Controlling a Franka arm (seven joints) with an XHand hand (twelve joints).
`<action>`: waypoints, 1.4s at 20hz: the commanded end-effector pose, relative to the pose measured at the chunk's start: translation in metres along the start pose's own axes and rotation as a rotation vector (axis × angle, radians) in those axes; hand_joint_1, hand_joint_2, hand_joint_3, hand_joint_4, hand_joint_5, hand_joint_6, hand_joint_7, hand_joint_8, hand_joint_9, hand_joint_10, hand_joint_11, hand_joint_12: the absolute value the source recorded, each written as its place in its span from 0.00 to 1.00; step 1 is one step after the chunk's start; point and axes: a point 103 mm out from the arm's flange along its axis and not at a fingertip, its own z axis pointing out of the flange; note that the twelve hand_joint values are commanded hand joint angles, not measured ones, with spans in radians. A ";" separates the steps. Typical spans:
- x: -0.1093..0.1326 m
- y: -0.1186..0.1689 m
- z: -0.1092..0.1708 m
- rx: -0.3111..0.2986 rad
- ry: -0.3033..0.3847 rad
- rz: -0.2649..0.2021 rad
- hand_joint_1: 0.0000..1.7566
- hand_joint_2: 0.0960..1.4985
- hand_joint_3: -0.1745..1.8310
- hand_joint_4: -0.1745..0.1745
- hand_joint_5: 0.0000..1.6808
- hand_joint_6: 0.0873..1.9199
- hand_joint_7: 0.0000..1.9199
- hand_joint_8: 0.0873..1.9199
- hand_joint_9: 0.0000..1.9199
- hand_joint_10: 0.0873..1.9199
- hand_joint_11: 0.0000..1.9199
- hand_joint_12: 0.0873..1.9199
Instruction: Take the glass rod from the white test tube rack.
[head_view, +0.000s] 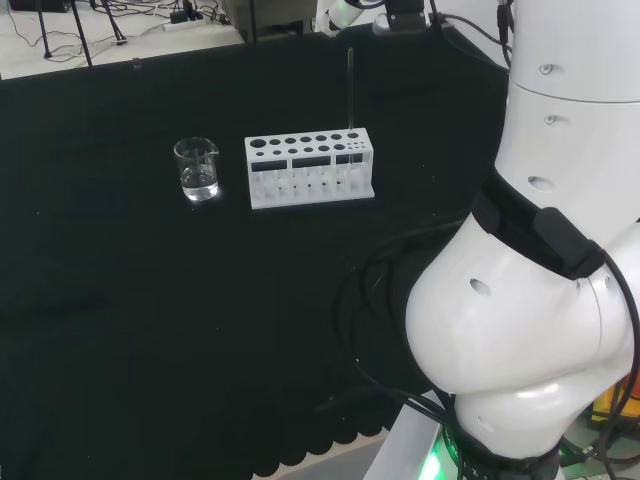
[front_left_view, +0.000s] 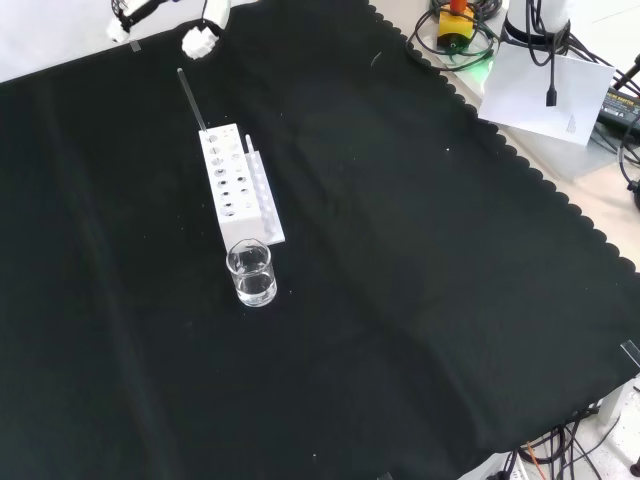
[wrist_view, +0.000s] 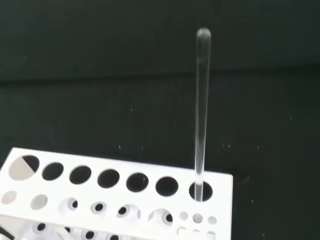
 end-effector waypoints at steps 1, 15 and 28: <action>-0.006 0.005 0.018 0.018 -0.015 0.008 0.31 0.54 0.37 0.10 0.06 0.00 0.03 0.44 0.15 0.46 0.08 0.76; -0.020 0.019 0.050 0.038 -0.007 0.018 0.32 0.54 0.37 0.05 0.10 0.00 0.19 0.48 0.28 0.46 0.10 0.75; -0.021 0.024 0.069 -0.023 -0.014 -0.017 0.37 0.57 0.38 0.00 0.27 0.03 0.44 0.54 0.49 0.53 0.23 0.71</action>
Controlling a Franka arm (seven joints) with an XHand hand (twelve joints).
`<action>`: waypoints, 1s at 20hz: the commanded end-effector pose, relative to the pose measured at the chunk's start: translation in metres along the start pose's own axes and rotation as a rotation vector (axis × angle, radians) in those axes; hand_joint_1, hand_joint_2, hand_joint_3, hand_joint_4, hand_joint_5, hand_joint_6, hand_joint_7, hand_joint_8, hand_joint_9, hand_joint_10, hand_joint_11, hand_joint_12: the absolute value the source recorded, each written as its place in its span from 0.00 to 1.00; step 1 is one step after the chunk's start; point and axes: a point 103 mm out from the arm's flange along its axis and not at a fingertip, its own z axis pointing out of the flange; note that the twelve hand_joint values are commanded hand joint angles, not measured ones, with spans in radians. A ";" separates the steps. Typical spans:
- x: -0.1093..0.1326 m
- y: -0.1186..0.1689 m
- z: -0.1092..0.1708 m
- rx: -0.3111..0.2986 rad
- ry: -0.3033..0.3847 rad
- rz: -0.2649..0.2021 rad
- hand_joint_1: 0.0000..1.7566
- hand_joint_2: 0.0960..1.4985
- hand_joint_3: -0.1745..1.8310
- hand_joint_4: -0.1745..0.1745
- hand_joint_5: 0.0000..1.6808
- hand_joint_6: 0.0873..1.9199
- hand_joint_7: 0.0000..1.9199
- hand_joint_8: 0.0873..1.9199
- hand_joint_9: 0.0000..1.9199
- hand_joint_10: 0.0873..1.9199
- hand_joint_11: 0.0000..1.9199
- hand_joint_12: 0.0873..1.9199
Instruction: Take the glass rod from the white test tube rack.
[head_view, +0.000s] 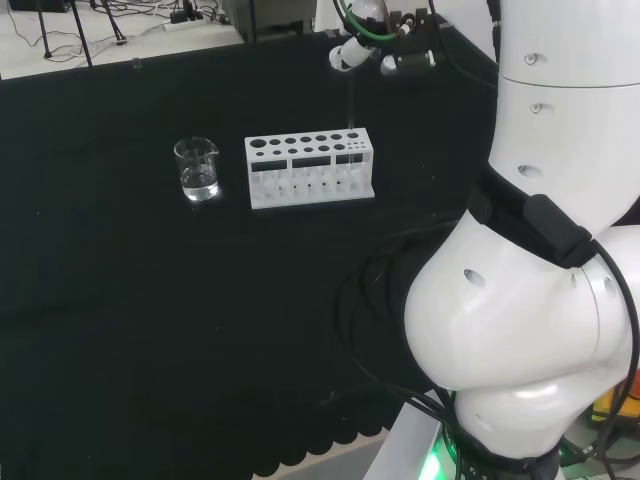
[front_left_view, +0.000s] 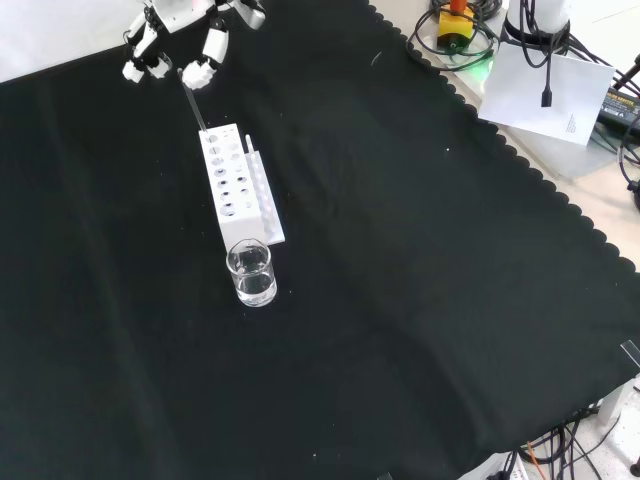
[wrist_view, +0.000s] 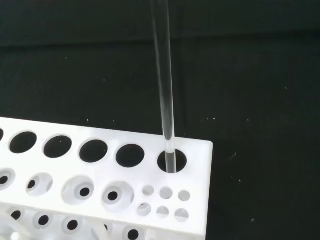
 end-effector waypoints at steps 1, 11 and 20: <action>0.002 0.002 0.006 -0.014 -0.004 -0.020 0.38 0.57 0.38 0.00 0.28 0.03 0.45 0.54 0.50 0.54 0.24 0.71; 0.002 0.003 0.000 -0.065 -0.012 -0.042 0.46 0.57 0.40 0.00 0.28 0.39 0.54 0.57 0.61 0.61 0.36 0.66; 0.003 0.005 0.004 -0.086 0.008 -0.064 0.53 0.55 0.44 0.00 0.39 0.49 0.62 0.59 0.75 0.60 0.62 0.60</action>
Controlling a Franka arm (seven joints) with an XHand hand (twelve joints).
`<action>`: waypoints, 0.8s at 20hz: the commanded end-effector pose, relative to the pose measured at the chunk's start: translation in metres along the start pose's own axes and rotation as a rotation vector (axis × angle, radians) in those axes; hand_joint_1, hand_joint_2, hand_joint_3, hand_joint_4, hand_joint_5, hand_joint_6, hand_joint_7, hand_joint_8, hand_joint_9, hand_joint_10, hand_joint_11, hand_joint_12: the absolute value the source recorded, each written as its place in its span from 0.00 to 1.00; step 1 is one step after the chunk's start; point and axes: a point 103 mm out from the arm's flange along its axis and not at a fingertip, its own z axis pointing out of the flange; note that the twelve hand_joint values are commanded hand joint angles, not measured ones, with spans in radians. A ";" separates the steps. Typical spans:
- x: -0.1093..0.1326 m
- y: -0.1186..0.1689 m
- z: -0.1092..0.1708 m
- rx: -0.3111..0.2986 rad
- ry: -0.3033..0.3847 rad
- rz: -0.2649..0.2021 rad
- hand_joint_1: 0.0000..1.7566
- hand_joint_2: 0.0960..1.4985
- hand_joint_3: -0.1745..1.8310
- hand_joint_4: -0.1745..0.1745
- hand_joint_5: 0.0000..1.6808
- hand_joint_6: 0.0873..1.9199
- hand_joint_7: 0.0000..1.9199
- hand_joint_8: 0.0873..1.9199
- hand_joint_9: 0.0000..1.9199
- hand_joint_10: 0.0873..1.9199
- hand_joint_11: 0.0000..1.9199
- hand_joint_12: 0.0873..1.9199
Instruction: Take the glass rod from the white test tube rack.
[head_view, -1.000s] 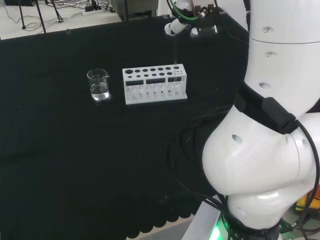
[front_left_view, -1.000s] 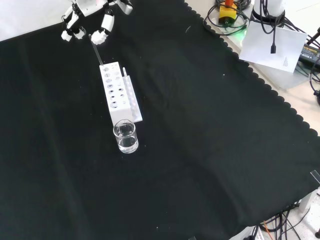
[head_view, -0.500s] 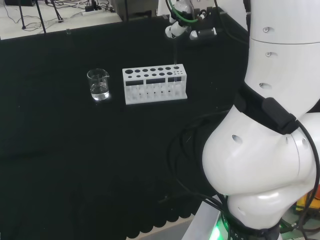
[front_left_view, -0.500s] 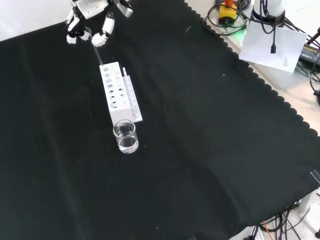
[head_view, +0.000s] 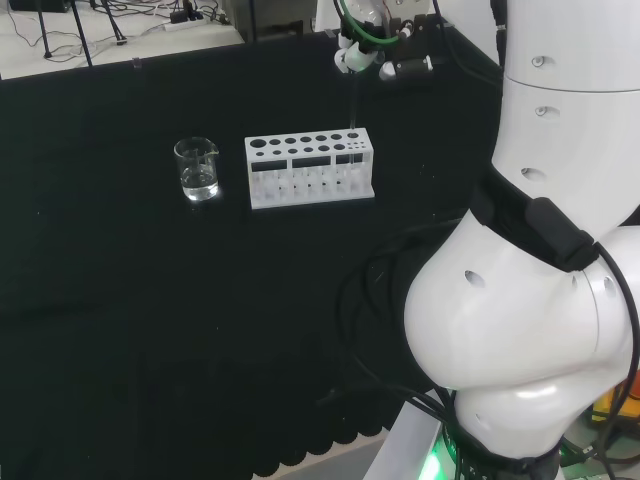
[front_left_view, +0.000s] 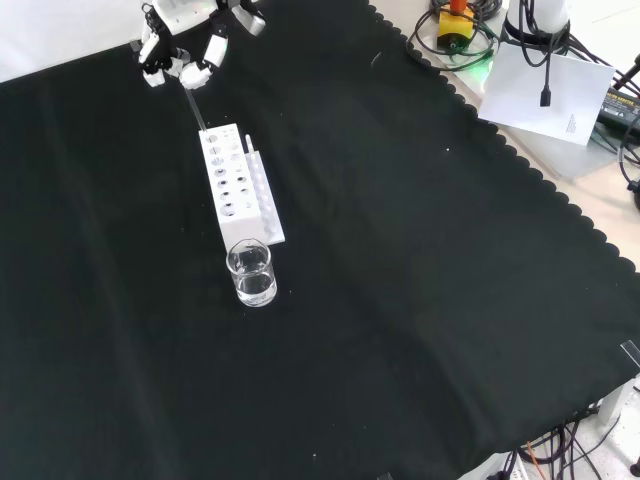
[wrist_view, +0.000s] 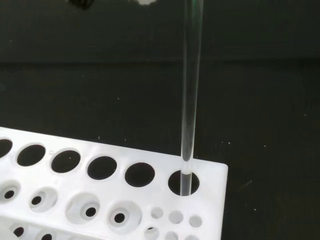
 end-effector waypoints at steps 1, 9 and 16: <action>-0.002 -0.001 0.002 -0.005 0.012 -0.005 0.54 0.54 0.44 0.00 0.39 0.49 0.62 0.59 0.76 0.61 0.63 0.60; 0.002 -0.005 0.007 0.018 0.046 -0.025 0.56 0.52 0.47 0.00 0.38 0.49 0.58 0.56 0.86 0.57 0.79 0.56; 0.007 -0.006 0.009 0.067 0.062 -0.028 0.50 0.49 0.50 0.01 0.22 0.47 0.39 0.41 0.87 0.41 0.83 0.55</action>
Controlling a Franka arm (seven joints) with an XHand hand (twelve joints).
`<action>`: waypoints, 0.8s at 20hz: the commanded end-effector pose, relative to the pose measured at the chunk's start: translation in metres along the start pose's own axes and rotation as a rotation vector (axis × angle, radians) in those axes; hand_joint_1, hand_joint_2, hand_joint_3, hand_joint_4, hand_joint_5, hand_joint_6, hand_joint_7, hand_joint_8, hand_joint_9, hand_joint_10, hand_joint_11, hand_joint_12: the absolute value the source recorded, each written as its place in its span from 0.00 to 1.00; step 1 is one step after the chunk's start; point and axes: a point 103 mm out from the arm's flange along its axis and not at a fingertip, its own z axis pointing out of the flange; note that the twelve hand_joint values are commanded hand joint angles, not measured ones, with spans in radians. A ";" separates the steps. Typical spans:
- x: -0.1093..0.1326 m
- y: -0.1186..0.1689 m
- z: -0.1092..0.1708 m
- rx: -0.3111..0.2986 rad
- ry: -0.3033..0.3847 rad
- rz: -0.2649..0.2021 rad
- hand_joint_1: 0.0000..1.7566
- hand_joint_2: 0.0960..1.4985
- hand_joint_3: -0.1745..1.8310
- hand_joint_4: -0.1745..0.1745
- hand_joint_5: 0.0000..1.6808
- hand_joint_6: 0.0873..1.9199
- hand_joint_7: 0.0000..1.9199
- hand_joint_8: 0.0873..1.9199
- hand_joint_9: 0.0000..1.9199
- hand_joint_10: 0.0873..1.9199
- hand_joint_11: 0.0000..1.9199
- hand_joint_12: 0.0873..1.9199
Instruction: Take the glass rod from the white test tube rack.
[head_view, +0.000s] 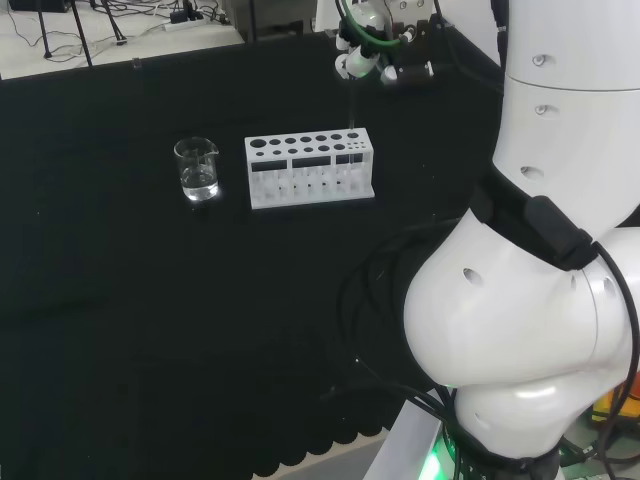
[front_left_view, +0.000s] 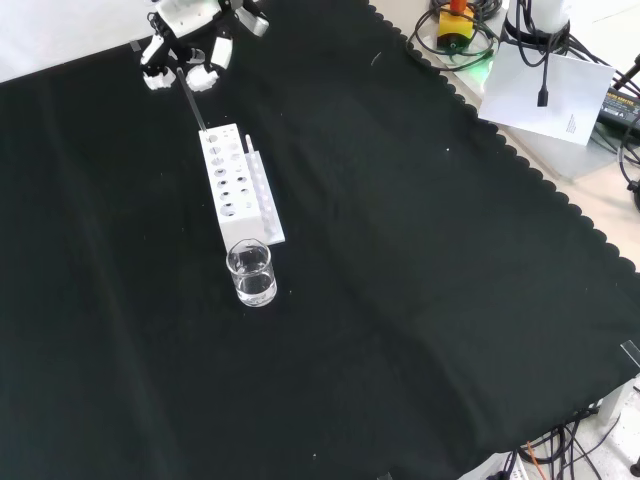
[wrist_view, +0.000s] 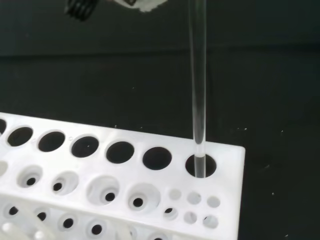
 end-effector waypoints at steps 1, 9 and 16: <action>0.002 -0.001 0.004 0.036 0.019 -0.001 0.49 0.49 0.50 0.02 0.22 0.46 0.39 0.41 0.87 0.41 0.83 0.55; -0.005 -0.005 0.006 0.058 0.010 0.016 0.50 0.50 0.50 0.00 0.25 0.44 0.47 0.40 0.89 0.38 0.86 0.55; 0.007 -0.003 0.007 0.051 0.011 -0.019 0.52 0.51 0.48 0.00 0.32 0.44 0.57 0.42 0.90 0.38 0.87 0.54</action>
